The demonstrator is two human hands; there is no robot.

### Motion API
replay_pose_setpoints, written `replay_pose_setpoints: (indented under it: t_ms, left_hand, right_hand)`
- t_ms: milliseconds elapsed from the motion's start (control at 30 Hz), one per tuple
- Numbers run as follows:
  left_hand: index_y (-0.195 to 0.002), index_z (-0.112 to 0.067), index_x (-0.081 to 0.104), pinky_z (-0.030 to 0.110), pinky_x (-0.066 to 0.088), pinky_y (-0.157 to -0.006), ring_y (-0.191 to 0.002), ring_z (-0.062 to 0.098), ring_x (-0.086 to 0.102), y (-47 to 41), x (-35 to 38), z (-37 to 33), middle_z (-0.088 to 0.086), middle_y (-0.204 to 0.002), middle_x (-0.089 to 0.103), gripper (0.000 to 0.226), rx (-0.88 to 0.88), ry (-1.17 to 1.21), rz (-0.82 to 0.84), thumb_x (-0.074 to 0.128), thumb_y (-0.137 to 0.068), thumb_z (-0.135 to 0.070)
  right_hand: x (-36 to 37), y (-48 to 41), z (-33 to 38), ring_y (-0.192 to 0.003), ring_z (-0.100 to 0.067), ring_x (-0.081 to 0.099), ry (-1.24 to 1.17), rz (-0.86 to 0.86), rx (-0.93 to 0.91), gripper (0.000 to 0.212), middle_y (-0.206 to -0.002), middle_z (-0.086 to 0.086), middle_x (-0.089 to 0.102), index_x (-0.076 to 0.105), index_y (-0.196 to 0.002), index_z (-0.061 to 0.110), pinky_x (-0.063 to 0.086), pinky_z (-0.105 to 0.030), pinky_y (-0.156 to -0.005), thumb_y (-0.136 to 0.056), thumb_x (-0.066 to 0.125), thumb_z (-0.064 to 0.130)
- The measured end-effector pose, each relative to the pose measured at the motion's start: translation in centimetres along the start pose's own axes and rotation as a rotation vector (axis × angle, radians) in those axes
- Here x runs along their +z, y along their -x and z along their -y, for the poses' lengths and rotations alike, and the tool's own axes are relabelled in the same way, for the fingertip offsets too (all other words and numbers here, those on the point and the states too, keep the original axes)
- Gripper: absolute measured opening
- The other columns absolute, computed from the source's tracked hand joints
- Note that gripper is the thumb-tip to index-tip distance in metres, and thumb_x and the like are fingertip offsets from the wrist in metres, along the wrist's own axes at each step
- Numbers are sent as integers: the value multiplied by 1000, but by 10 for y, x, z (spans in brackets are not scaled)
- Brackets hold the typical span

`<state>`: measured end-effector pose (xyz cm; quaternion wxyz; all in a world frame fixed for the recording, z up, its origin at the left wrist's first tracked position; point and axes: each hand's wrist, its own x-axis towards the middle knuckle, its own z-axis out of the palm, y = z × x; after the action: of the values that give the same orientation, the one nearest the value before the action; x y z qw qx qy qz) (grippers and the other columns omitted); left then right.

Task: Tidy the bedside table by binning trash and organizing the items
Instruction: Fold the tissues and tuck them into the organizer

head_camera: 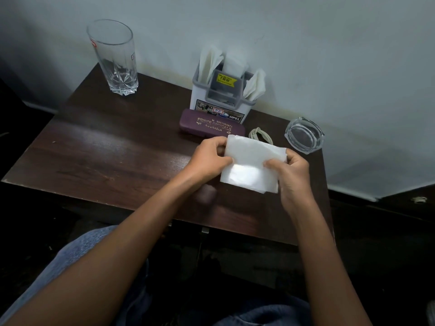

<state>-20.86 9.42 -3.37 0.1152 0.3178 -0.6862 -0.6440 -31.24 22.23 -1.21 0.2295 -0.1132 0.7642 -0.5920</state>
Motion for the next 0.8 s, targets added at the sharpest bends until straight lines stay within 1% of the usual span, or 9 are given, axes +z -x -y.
replay_pose_setpoints:
  t_ms: [100,167,267,333,367,467,533,700,800]
  left_hand:
    - [-109,-6,61,26,58,-67,-89,18,65,2,-2,-3,7,-100,66,29,-125,191,60,57,-84,7]
    - [-111,-4,60,19,57,-59,-82,14,64,2,-3,-5,5,-96,65,28,-177,255,64,58,-85,7]
    - [-106,-7,61,17,55,-56,-79,12,64,2,-5,-6,6,-97,65,25,-214,293,35,59,-84,5]
    - [-97,-9,61,16,55,-54,-77,12,63,2,-5,-7,5,-95,64,19,-218,302,11,60,-84,5]
    - [-93,-10,60,16,55,-53,-78,12,63,3,-5,-7,4,-93,64,17,-218,304,-2,60,-84,5]
    - [-79,-12,60,16,52,-48,-77,15,62,3,-4,-7,6,-89,65,18,-194,325,-34,60,-85,4]
    - [-73,-12,59,15,50,-46,-74,14,62,3,-4,-7,10,-91,67,20,-179,333,-32,60,-86,3]
    - [-70,-13,57,14,51,-48,-71,8,58,5,-3,-10,1,-82,61,28,-152,305,-16,48,-90,4]
    - [-68,-12,59,16,53,-50,-80,13,60,4,-3,-12,8,-94,63,34,-177,312,-26,39,-92,3]
  right_hand:
    - [-7,-3,5,-81,-24,64,-34,26,41,28,-87,-7,67,64,-84,15,54,-32,-66,-74,59,-10]
    - [-11,-3,8,-88,-27,64,-43,58,82,24,-92,-7,68,65,-86,14,53,-37,-70,-76,60,-7]
    - [-16,-3,9,-89,-27,63,-25,124,141,21,-95,-8,68,65,-87,10,49,-34,-60,-77,57,-7]
    - [-17,-4,9,-92,-28,64,-37,137,167,23,-99,-10,68,65,-90,6,52,-38,-66,-76,56,-10]
    - [-17,-5,9,-91,-27,64,-49,130,172,24,-98,-11,68,65,-91,5,54,-38,-66,-76,56,-12]
    - [-15,-5,10,-75,-23,64,-88,95,162,25,-83,-10,66,64,-80,6,54,-26,-51,-76,56,-17]
    - [-15,-5,10,-70,-20,61,-76,89,142,25,-77,-10,63,62,-73,6,51,-22,-47,-77,55,-17]
    - [-15,-7,10,-71,-19,63,-112,63,84,43,-70,-7,67,67,-60,9,55,-25,-58,-80,43,-21]
    - [-16,-8,8,-67,-14,64,-110,66,28,51,-62,0,69,70,-51,14,54,-24,-58,-78,45,-20]
